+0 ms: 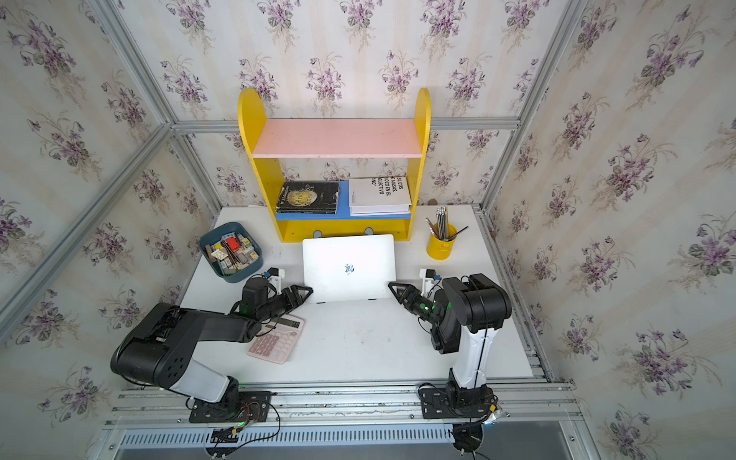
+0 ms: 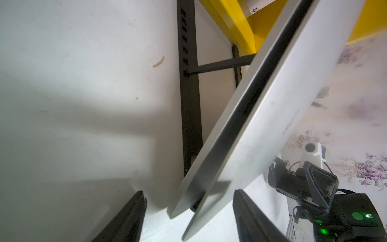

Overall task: Close the laptop lid and set it aside
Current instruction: Pick up the laptop from the computer stand.

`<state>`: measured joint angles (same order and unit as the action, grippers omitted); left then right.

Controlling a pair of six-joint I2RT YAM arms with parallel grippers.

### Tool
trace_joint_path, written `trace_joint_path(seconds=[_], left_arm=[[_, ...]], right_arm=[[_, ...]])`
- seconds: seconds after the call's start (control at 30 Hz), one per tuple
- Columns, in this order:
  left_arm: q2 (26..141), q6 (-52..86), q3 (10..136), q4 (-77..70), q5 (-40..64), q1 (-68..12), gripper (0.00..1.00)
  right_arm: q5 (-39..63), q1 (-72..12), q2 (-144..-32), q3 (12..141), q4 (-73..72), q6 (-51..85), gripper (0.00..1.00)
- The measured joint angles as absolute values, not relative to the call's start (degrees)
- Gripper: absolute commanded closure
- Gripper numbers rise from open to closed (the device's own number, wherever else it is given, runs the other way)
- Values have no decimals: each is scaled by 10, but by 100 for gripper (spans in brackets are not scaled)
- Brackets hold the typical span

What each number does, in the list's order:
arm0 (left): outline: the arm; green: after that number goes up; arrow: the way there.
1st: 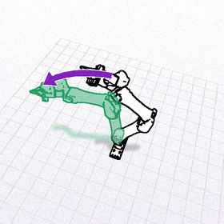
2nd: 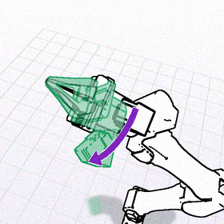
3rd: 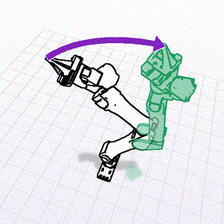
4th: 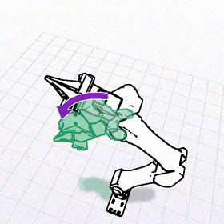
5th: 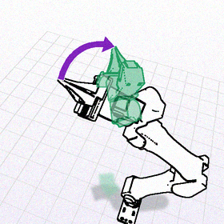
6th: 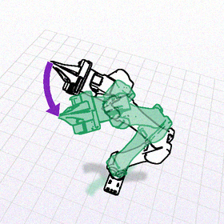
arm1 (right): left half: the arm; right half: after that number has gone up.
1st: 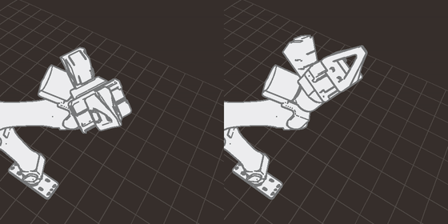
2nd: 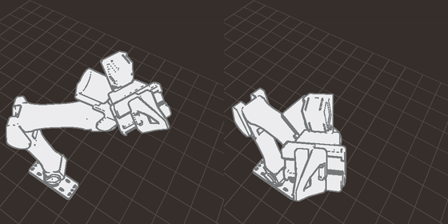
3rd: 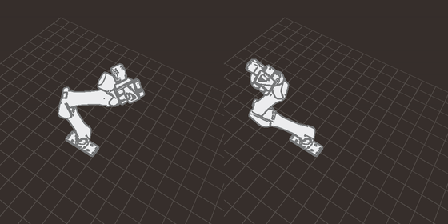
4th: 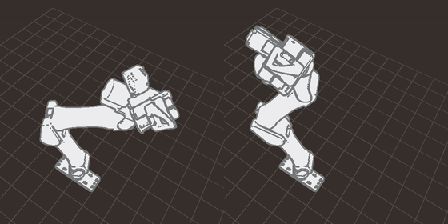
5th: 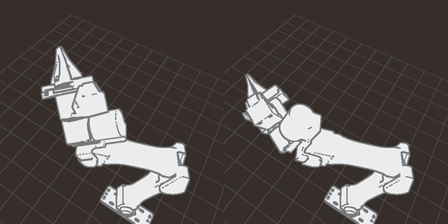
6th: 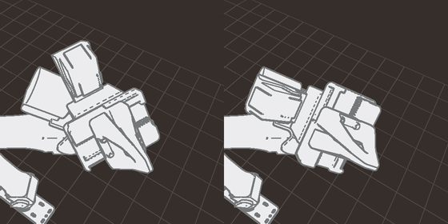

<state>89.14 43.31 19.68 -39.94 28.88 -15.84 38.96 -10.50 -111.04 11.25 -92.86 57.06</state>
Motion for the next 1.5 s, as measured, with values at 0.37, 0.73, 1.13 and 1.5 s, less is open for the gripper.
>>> trace_joint_path(seconds=[0.37,0.73,1.13,1.5], left_arm=[[913,447,206,-417,307,-160,43],[914,450,208,-417,309,-160,44],[915,450,208,-430,317,-160,51],[926,452,208,-448,323,-160,52]], right_arm=[[405,-105,-1113,127,-927,583,34],[385,-105,-1064,138,-835,532,30],[328,-106,-1022,139,-705,466,26],[366,-112,-1065,151,-757,482,32]])
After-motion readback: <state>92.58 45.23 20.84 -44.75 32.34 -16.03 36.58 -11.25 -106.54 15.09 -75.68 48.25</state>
